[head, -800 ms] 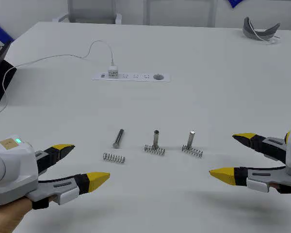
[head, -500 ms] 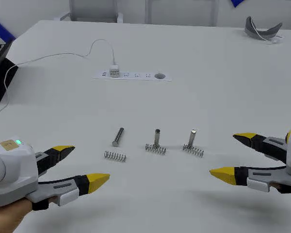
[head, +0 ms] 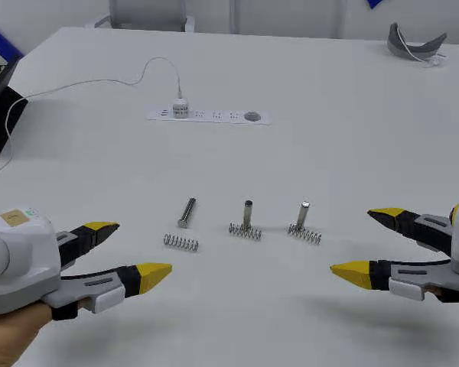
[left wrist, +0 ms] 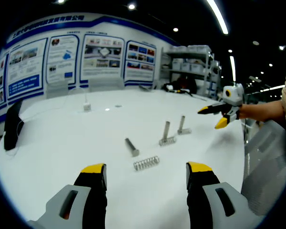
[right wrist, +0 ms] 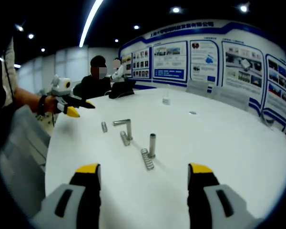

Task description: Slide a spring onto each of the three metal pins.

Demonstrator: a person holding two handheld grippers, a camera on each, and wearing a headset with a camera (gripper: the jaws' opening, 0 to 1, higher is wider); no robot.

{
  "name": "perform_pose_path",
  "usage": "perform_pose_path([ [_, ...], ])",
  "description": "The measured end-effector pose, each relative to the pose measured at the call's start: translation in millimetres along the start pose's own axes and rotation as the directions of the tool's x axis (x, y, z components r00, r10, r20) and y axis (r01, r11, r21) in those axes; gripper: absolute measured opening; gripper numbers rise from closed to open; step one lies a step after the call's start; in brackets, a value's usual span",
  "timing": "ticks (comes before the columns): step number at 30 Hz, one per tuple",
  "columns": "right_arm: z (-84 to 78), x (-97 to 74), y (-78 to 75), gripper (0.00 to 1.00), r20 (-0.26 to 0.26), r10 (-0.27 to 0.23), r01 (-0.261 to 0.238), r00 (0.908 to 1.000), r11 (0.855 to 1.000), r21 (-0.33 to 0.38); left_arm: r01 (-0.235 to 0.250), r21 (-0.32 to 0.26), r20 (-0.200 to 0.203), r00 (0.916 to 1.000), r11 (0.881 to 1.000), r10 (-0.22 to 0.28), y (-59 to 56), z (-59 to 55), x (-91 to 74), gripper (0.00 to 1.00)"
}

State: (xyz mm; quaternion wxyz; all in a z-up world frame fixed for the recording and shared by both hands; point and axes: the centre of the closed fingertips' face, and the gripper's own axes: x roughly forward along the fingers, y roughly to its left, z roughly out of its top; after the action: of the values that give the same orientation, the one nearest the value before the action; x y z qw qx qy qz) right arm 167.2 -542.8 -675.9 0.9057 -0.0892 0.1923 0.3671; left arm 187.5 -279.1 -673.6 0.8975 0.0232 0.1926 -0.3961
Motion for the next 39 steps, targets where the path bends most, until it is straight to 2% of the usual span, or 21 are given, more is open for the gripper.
perform_pose_path([
  [7, 0.8, -2.5, -3.9, 0.76, 0.007, -0.014, 0.014, 0.9999, 1.0, 0.007, 0.022, 0.035, -0.012, 0.9997, 0.999, -0.021, 4.1, 15.3, 10.5, 0.63],
  [11, 2.0, -3.9, -5.6, 0.76, 0.013, -0.02, 0.02, 0.9997, 1.0, 0.006, 0.031, 0.032, -0.011, 0.9995, 0.999, -0.031, 7.5, 23.8, 18.2, 0.61],
  [16, 0.7, -4.4, -7.0, 0.76, 0.01, -0.024, 0.024, 0.9997, 1.0, 0.009, 0.033, 0.037, -0.018, 0.9993, 0.999, -0.032, 10.4, 29.2, 26.3, 0.59],
  [25, 0.2, -4.2, -7.9, 0.76, 0.009, -0.025, 0.025, 0.9997, 1.0, 0.011, 0.031, 0.05, -0.04, 0.9988, 0.998, -0.029, 15.8, 32.1, 34.7, 0.56],
  [32, -3.4, -4.6, -9.9, 0.76, -0.005, -0.03, 0.03, 0.9995, 0.999, 0.01, 0.009, 0.037, -0.063, 0.998, 0.999, -0.006, 24.2, 32.6, 42.4, 0.51],
  [39, -2.4, -4.9, -10.5, 0.76, 0.001, -0.032, 0.032, 0.9995, 0.999, 0.016, 0.005, 0.073, -0.127, 0.9919, 0.997, 0.004, 32.3, 28.8, 54.5, 0.49],
])
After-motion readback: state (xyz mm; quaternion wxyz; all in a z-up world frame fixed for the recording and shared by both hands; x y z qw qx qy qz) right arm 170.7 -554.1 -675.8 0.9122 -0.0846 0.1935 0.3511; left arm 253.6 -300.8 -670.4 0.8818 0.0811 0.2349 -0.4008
